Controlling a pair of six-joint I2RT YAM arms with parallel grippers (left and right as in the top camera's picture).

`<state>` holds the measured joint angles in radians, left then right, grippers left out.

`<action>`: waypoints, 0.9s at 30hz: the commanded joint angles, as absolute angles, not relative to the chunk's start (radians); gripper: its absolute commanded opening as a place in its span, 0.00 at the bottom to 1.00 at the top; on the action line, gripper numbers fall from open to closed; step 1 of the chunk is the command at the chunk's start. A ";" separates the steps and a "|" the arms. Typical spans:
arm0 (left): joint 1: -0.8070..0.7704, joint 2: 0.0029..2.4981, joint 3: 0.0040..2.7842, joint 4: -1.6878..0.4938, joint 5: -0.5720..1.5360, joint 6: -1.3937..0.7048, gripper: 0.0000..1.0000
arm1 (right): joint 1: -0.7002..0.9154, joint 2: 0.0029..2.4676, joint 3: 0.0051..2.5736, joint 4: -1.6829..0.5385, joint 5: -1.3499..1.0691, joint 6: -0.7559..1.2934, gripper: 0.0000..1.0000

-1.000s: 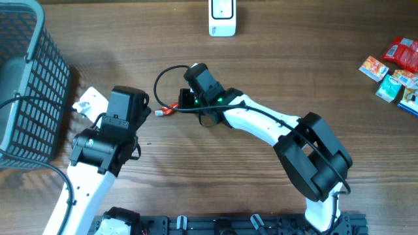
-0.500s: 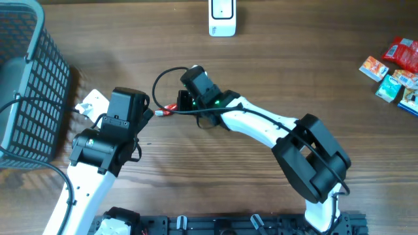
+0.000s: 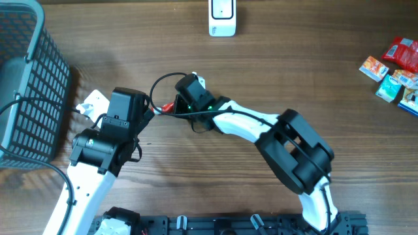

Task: Scan the item barcode
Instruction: 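Lift the stick with the right gripper toward the left gripper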

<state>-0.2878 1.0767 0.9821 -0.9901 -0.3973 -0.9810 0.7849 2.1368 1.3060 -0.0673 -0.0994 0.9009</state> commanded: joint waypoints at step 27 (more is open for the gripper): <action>-0.283 1.081 0.993 -1.015 -0.400 -0.972 1.00 | 0.786 2.153 1.336 0.074 -0.236 0.802 0.05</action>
